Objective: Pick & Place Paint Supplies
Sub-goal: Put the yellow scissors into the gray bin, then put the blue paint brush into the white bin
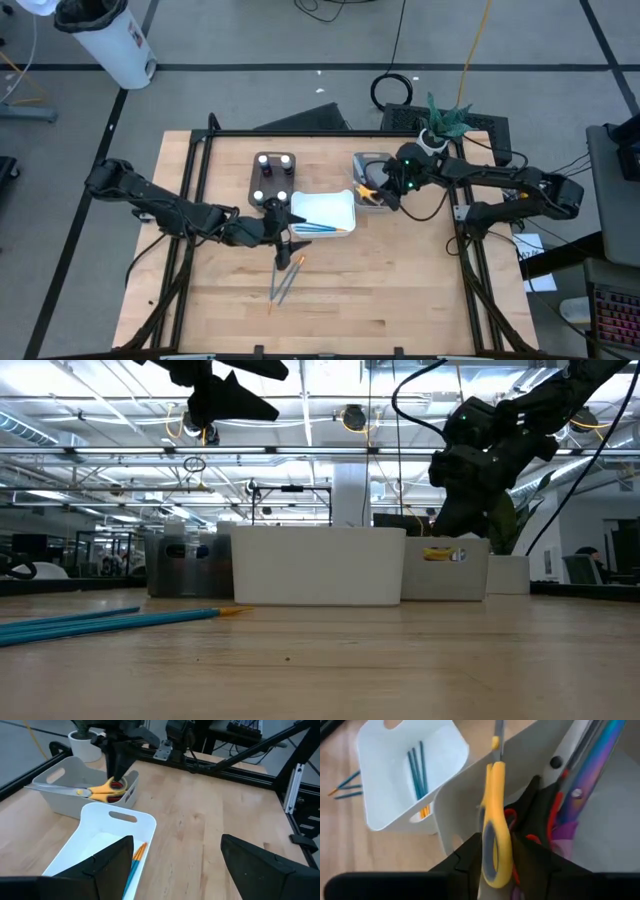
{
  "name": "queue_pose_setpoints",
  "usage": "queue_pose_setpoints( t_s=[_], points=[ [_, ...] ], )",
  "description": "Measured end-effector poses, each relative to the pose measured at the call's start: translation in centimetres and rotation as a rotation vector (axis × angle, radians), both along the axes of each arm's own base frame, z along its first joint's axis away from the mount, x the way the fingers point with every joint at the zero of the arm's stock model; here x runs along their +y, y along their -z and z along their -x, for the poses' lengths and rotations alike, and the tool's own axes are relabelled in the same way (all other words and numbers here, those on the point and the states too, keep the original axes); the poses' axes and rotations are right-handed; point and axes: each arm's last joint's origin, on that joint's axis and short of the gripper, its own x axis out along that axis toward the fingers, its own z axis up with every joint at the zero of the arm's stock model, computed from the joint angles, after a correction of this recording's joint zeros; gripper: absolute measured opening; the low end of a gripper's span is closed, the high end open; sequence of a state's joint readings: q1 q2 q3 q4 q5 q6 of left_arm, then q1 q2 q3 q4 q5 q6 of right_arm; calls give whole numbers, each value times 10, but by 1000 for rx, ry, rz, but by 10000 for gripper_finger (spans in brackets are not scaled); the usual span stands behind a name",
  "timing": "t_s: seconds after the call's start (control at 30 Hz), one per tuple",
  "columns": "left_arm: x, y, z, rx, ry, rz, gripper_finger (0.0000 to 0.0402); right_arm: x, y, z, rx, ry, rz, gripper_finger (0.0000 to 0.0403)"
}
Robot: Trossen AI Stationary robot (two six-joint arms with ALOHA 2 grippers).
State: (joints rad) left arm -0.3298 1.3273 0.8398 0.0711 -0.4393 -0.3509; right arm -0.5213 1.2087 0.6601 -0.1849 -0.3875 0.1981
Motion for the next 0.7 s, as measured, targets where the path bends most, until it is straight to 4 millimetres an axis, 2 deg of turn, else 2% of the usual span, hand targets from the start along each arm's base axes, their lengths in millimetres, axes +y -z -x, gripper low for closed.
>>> queue_pose_setpoints(
  t_s=[0.13,0.3,0.47,0.57,0.7],
  points=[
    [-1,0,0,2,18,3,302,-2,-3,-1,-14,36,52,108],
    [-1,0,0,7,33,-26,311,-5,-15,-6,-132,32,122,125],
    [-1,0,0,12,41,-47,316,-4,-28,-17,-222,54,366,154],
    [0,1,0,26,41,-53,313,1,-24,-29,-177,118,526,174],
    [0,2,1,33,42,-55,306,4,-14,-39,-116,153,632,197]
  ],
)
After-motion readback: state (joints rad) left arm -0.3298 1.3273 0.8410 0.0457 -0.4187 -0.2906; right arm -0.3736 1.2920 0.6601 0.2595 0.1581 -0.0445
